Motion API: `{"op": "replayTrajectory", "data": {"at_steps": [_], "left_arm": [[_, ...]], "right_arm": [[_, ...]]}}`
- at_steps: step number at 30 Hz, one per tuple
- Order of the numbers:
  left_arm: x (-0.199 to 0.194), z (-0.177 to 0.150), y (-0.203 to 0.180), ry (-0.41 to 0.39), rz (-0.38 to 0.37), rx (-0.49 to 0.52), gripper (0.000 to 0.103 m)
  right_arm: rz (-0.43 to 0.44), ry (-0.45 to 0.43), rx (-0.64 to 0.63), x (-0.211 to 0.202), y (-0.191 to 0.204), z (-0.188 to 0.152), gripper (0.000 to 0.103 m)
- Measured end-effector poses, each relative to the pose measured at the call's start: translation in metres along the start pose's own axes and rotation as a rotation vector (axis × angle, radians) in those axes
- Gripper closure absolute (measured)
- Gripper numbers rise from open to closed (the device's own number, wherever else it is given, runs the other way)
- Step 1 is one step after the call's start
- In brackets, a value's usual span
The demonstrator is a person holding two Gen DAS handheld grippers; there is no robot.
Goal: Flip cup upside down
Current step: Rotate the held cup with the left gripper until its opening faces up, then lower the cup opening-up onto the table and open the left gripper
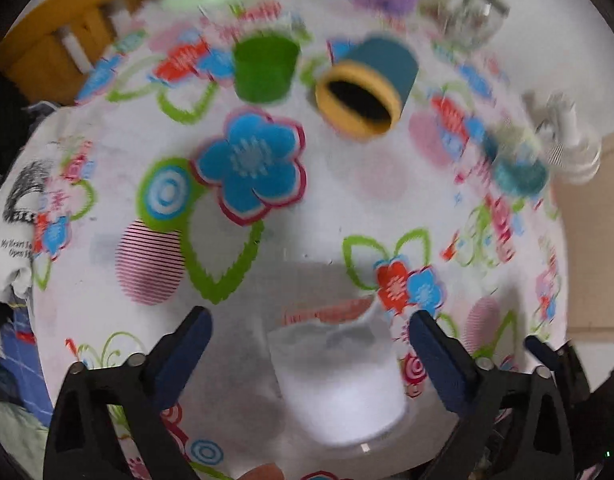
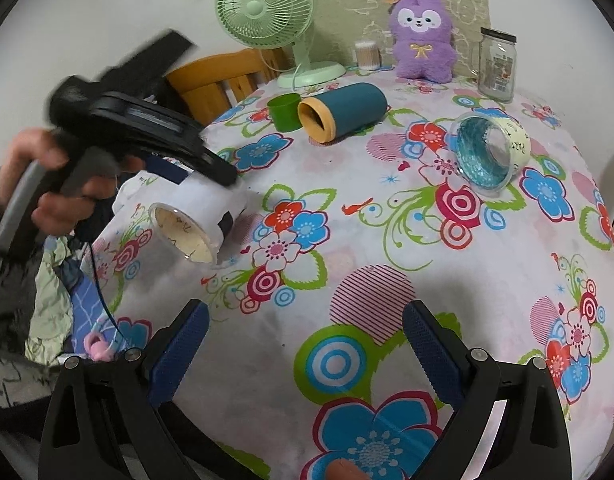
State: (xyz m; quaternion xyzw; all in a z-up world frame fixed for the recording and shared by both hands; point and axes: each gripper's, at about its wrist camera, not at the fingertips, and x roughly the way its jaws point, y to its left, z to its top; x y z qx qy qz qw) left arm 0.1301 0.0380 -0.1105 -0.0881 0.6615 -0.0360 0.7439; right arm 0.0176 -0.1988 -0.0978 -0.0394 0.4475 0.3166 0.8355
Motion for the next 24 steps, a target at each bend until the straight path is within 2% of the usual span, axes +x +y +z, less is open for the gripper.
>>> {"op": "replayTrajectory", "data": {"at_steps": [3, 4, 7, 10, 17, 20, 21, 24], "left_arm": [[0.020, 0.009, 0.002, 0.085, -0.009, -0.017, 0.023], [0.023, 0.011, 0.003, 0.092, -0.011, -0.023, 0.032], [0.025, 0.015, 0.006, 0.102, -0.025, -0.042, 0.047], [0.018, 0.014, 0.008, 0.079, -0.058, -0.053, 0.046], [0.003, 0.001, 0.006, 0.048, -0.062, -0.036, 0.047], [-0.021, -0.004, 0.004, -0.102, -0.021, -0.029, 0.047], [-0.034, -0.008, 0.003, -0.204, 0.009, -0.020, 0.047], [-0.050, -0.017, 0.002, -0.416, 0.075, -0.031, 0.047]], "right_arm": [[0.001, -0.006, -0.007, -0.002, 0.001, -0.001, 0.005], [0.003, -0.007, -0.006, -0.003, 0.000, -0.001, 0.005], [-0.002, -0.002, -0.001, -0.002, -0.002, -0.002, 0.005], [-0.002, 0.000, 0.006, -0.001, -0.005, -0.001, 0.005], [0.015, -0.001, -0.012, 0.006, 0.003, 0.006, 0.005], [0.022, -0.003, -0.032, 0.007, 0.009, 0.006, 0.005], [0.025, -0.005, -0.038, 0.008, 0.011, 0.006, 0.005], [0.028, -0.012, -0.047, 0.008, 0.014, 0.007, 0.005]]}}
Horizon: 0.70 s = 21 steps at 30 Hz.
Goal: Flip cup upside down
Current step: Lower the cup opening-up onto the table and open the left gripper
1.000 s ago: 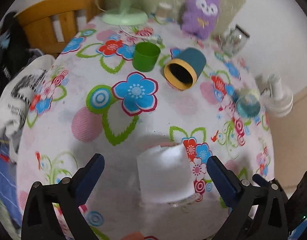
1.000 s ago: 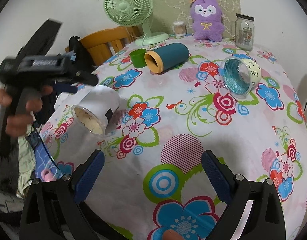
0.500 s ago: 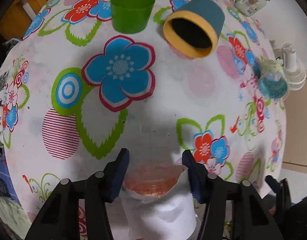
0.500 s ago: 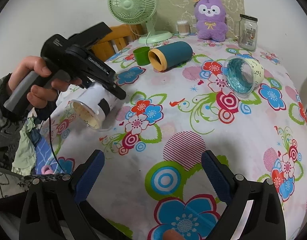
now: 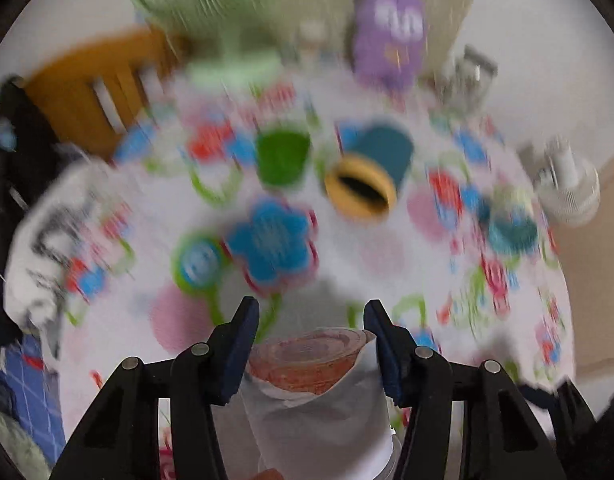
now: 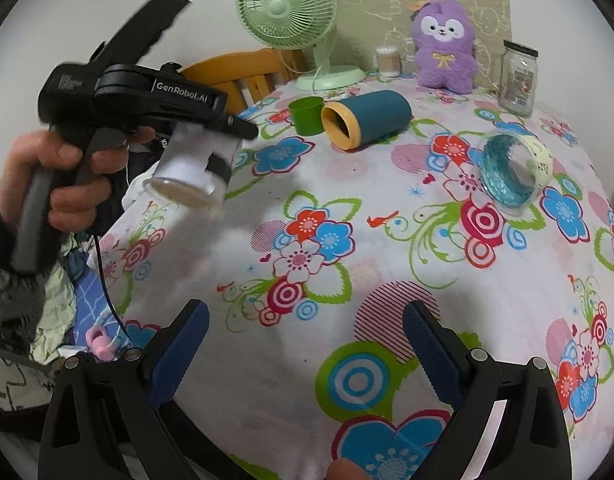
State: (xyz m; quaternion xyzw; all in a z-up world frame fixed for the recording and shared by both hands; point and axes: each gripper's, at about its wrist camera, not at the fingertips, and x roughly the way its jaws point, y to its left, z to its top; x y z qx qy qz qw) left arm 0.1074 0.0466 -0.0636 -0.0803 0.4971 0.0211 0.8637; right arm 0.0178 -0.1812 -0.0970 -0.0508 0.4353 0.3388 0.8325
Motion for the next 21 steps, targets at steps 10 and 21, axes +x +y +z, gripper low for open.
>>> {"op": "replayTrajectory", "data": {"at_steps": [10, 21], "left_arm": [[-0.011, -0.072, -0.002, -0.471, 0.110, -0.082, 0.046], [-0.013, -0.119, -0.030, -0.502, 0.151, -0.014, 0.041]], "right_arm": [[0.009, -0.004, 0.000, 0.005, -0.001, -0.001, 0.005], [0.000, 0.008, -0.017, 0.011, 0.005, -0.004, 0.005]]}}
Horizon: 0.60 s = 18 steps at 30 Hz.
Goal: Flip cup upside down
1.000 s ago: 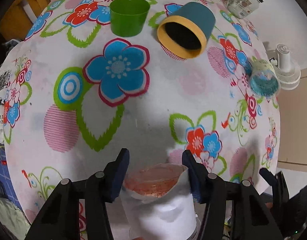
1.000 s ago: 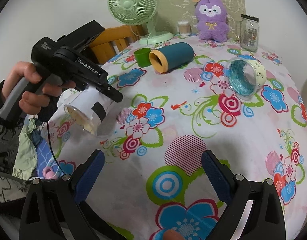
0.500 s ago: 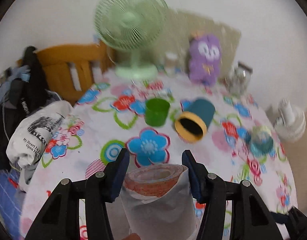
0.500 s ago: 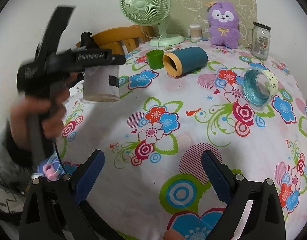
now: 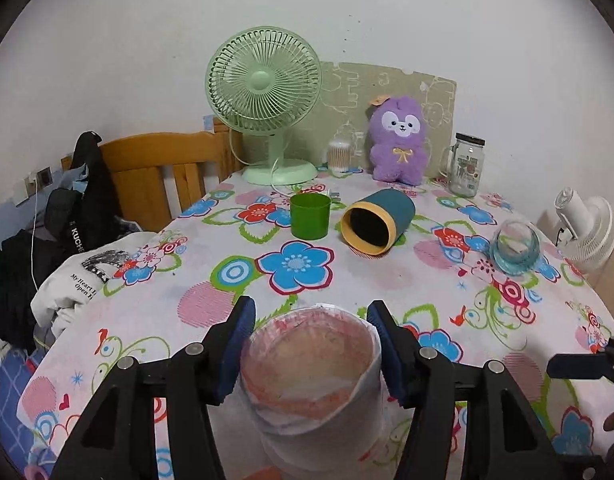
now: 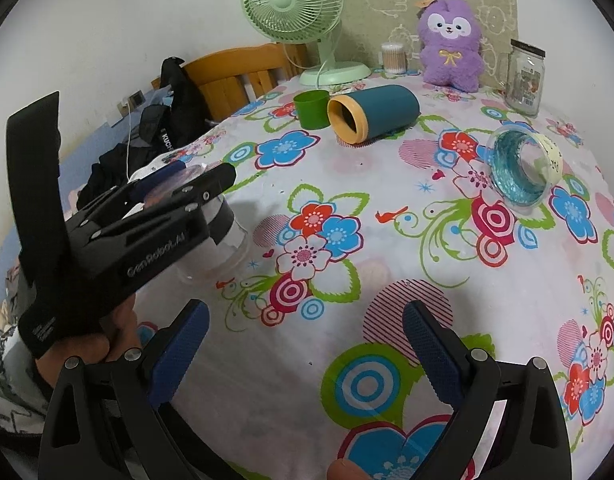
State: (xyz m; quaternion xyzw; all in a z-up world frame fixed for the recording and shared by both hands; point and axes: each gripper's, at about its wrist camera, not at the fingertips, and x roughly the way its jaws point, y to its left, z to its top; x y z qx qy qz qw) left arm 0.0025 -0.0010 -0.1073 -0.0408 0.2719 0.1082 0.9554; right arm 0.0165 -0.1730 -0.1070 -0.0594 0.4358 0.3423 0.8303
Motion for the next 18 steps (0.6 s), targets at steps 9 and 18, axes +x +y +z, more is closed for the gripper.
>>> {"op": "replayTrajectory", "data": {"at_steps": [9, 18], "left_arm": [[-0.028, 0.005, 0.006, -0.004, -0.030, -0.049, 0.000], [-0.039, 0.020, 0.023, 0.054, -0.038, -0.107, 0.000]], "right_arm": [[-0.011, -0.009, -0.024, -0.001, 0.006, 0.006, 0.005], [-0.052, -0.013, -0.045, -0.002, 0.018, 0.014, 0.005]]}}
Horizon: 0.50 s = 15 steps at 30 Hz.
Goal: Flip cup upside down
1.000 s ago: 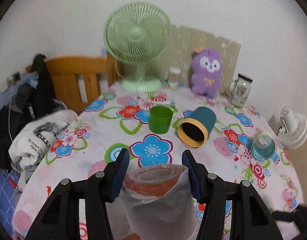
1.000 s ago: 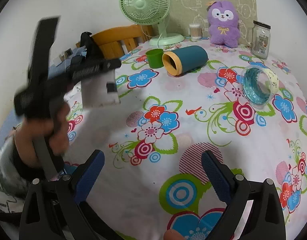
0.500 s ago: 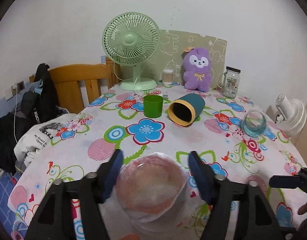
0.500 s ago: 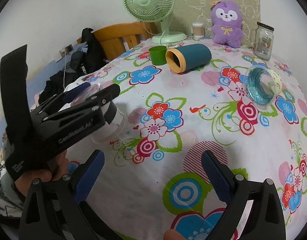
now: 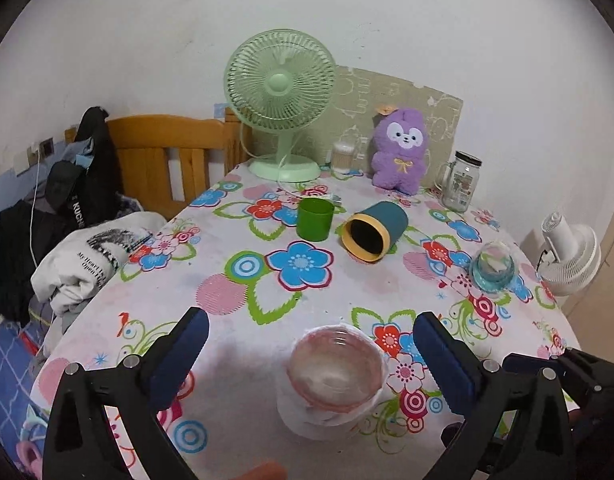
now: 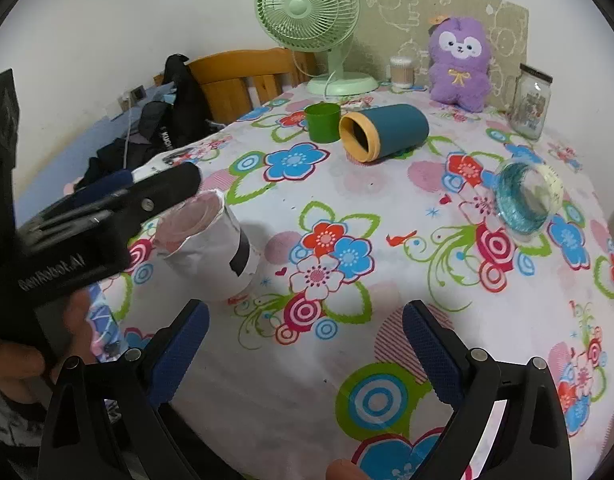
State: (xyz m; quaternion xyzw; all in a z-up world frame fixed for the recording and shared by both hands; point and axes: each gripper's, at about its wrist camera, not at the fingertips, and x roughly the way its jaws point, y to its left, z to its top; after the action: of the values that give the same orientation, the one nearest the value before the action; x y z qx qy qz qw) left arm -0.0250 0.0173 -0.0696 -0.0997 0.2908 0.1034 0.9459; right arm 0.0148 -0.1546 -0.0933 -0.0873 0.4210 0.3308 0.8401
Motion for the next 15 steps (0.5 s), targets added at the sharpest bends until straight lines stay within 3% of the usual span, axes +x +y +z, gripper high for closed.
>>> {"op": "replayTrajectory", "data": {"at_steps": [15], "left_arm": [[-0.030, 0.020, 0.021, -0.043, 0.025, -0.005, 0.000]], "right_arm": [[-0.170, -0.080, -0.022, -0.035, 0.030, 0.027, 0.005]]}}
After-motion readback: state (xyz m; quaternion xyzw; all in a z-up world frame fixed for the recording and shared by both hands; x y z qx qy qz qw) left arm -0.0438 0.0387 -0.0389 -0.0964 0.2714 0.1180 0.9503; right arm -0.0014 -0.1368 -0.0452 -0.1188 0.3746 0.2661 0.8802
